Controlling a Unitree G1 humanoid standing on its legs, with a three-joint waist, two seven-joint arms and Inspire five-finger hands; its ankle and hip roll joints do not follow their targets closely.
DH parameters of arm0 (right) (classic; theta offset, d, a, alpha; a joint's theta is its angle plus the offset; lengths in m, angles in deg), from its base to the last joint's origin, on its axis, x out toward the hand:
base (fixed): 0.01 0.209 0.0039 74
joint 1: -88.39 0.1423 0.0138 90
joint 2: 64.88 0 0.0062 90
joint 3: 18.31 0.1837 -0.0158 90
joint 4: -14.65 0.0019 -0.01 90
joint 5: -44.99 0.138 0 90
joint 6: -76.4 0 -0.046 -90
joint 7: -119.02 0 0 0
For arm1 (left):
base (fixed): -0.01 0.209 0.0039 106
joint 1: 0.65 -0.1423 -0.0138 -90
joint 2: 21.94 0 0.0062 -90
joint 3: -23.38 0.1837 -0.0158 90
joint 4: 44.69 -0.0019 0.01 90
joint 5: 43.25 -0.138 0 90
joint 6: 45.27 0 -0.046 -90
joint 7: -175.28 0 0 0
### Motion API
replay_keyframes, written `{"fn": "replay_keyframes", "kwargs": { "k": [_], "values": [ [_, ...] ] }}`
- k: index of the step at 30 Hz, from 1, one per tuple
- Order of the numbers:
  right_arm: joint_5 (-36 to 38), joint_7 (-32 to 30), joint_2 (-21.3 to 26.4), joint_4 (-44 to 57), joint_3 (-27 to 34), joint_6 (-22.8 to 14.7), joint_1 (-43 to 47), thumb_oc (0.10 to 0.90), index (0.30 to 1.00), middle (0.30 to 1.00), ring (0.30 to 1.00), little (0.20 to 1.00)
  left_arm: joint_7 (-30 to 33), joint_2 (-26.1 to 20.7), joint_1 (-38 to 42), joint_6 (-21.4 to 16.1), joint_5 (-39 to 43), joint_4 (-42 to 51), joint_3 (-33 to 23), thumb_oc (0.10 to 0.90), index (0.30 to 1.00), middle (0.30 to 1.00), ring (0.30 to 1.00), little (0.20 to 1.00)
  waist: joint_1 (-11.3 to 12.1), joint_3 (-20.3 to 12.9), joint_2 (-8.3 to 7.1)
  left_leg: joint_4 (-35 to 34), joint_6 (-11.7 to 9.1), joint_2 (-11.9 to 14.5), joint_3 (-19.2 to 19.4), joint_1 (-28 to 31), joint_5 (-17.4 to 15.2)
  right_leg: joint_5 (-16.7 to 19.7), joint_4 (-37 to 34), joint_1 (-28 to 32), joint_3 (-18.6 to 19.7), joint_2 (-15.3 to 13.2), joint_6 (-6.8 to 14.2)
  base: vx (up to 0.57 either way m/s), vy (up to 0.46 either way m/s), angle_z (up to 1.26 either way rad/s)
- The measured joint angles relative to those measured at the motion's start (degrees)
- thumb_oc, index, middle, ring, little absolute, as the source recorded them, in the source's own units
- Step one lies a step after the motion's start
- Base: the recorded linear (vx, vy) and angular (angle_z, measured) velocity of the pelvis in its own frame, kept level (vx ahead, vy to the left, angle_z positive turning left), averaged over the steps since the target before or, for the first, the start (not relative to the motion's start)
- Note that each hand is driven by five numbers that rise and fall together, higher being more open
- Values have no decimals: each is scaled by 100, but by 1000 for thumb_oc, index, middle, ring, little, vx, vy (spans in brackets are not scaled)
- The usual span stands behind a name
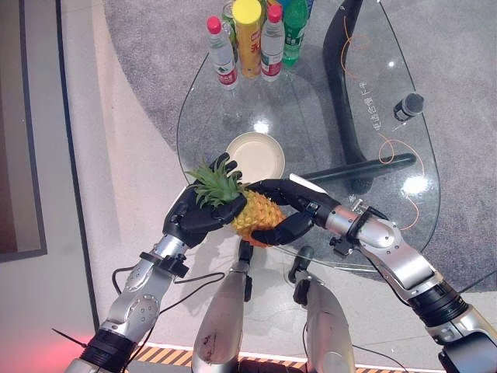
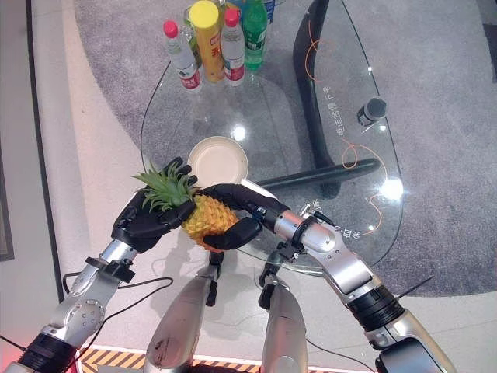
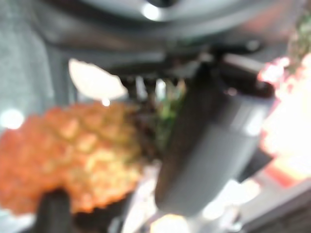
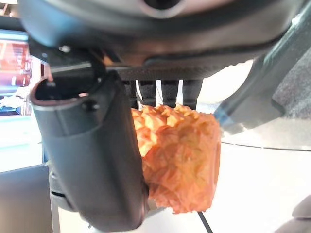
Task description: Pick up the fruit to the plate
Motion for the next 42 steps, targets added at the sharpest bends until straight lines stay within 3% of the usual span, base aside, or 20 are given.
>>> {"fn": "replay_keyframes", "kwargs": {
  "k": [9,19,33,41,42],
  "values": [
    [-21,120,-79,24,-18,83,138,100,300,300,300,200,-203,428,-155,-74,735,0,-39,800,900,900,900,900,31,1,-3,12,-19,-8,-127,-24,6,-91,87,10,-125,-28,-22,28,-31,7],
    [-129,120,-200,24,-19,182,210,100,300,300,300,200,-263,583,-168,-133,759,0,-159,800,900,900,900,900,148,11,-29,37,-21,-21,-156,-24,7,-95,92,32,-129,-38,-23,12,-4,1],
    [-188,120,-543,23,-4,188,283,100,300,300,300,200,-405,860,-270,-848,1178,0,-161,800,900,900,900,900,149,13,-93,135,-20,-21,-164,-14,-2,-113,167,53,-133,-47,4,11,-4,0],
    [-189,119,-602,23,-5,194,283,100,300,300,300,200,-402,884,-270,-906,1191,0,-166,800,900,900,900,900,148,17,-110,139,-18,-23,-174,-25,-3,-115,160,53,-145,-48,6,0,0,0],
    [-189,119,-617,23,-5,195,282,100,300,300,300,200,-397,909,-270,-930,1191,0,-170,751,858,858,858,851,148,17,-117,139,-18,-23,-177,-27,-3,-115,159,53,-147,-48,5,0,0,0]
  ]
}}
